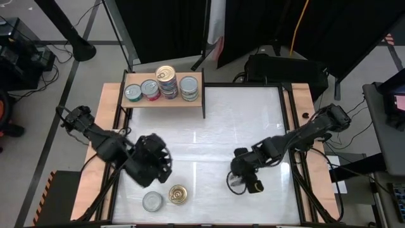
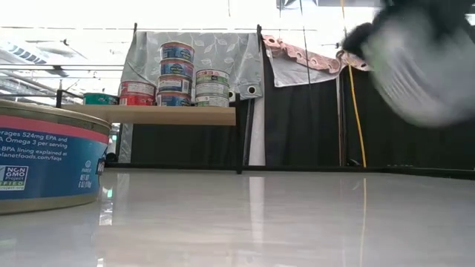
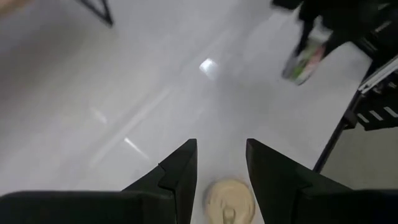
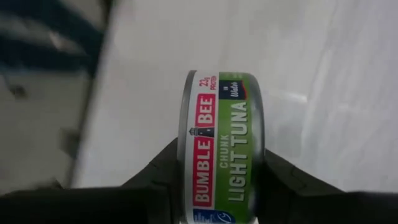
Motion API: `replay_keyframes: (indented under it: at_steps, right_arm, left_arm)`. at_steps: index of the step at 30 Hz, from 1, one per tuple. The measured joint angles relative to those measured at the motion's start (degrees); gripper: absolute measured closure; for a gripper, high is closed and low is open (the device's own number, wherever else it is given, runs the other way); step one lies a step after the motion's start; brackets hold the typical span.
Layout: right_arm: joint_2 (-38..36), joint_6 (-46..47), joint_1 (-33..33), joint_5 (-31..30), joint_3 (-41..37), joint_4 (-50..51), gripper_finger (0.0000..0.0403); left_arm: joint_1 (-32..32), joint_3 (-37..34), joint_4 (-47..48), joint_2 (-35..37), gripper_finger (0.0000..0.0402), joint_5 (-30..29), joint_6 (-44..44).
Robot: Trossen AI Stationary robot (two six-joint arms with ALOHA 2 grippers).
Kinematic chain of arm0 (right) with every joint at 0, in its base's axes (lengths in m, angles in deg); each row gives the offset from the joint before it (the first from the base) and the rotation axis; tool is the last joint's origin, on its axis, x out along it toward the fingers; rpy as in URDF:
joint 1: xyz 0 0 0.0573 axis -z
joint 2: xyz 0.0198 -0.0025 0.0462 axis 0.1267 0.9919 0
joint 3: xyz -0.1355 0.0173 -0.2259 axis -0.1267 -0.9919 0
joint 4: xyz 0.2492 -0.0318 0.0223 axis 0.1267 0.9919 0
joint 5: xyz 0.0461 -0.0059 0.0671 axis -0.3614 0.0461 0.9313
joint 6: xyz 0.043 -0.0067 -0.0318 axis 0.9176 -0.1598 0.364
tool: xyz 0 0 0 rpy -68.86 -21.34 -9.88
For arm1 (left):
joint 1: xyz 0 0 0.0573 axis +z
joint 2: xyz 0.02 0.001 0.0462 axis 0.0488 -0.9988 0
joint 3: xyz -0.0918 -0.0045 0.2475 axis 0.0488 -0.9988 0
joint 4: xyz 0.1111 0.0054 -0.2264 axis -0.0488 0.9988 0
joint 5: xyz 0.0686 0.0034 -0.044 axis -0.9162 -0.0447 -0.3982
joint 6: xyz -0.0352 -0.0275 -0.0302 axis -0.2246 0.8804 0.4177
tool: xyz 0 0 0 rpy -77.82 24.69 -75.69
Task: Stack canned seafood by type on shelf
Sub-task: Stack the green white tuna can on top of the green white tuna cans on the shelf
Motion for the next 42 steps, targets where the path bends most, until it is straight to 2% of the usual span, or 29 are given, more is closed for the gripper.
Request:
replay_keyframes:
  at_steps: [3,7,11,15,18,22,24,27,32,36,42]
  right_arm:
    - [-0.4,3.6,2.6,0.1,7.5,-1.4,0.0281]
    - [-0.4,6.6,9.1,-0.3,18.1,-5.5,0.0279]
    - [-0.5,9.7,18.2,-1.7,25.7,-16.9,0.0278]
    - [-0.3,16.0,28.7,-5.1,28.6,-32.2,0.0277]
    - [0.8,25.7,36.5,-7.3,28.7,-42.7,0.0276]
    - [3.9,39.1,44.1,-14.4,28.7,-46.1,0.0276]
    - [6.5,45.5,46.7,-15.1,28.7,-45.8,0.0275]
    - [11.1,52.6,48.6,-12.1,28.7,-45.7,0.0275]
    - [16.8,57.0,48.3,-8.6,28.5,-46.2,0.0275]
    - [17.7,59.2,47.9,-7.3,28.6,-46.2,0.0275]
    - [17.6,57.9,47.9,-7.7,28.7,-41.5,0.0275]
  left_arm:
    - [-3.0,0.0,3.4,0.0,0.0263,-1.4,6.4]
    - [-5.0,0.0,5.8,0.0,0.0263,-4.2,9.9]
    - [-5.2,0.0,9.5,0.0,0.0263,-7.8,12.5]
    - [-4.2,0.0,12.6,0.0,0.0263,-13.9,14.2]
    - [-2.8,0.0,12.8,0.0,0.0263,-18.3,13.8]
    - [-0.9,0.0,13.0,0.0,0.0263,-21.1,11.2]
    - [0.0,0.0,13.0,0.0,0.0263,-21.3,9.0]
    - [1.5,0.0,13.0,0.0,0.0263,-21.5,5.6]
    - [2.5,0.0,13.1,0.0,0.0263,-21.5,1.9]
    - [2.5,0.0,13.1,0.0,0.0263,-21.5,2.1]
    - [2.8,0.0,13.1,0.0,0.0263,-21.6,2.7]
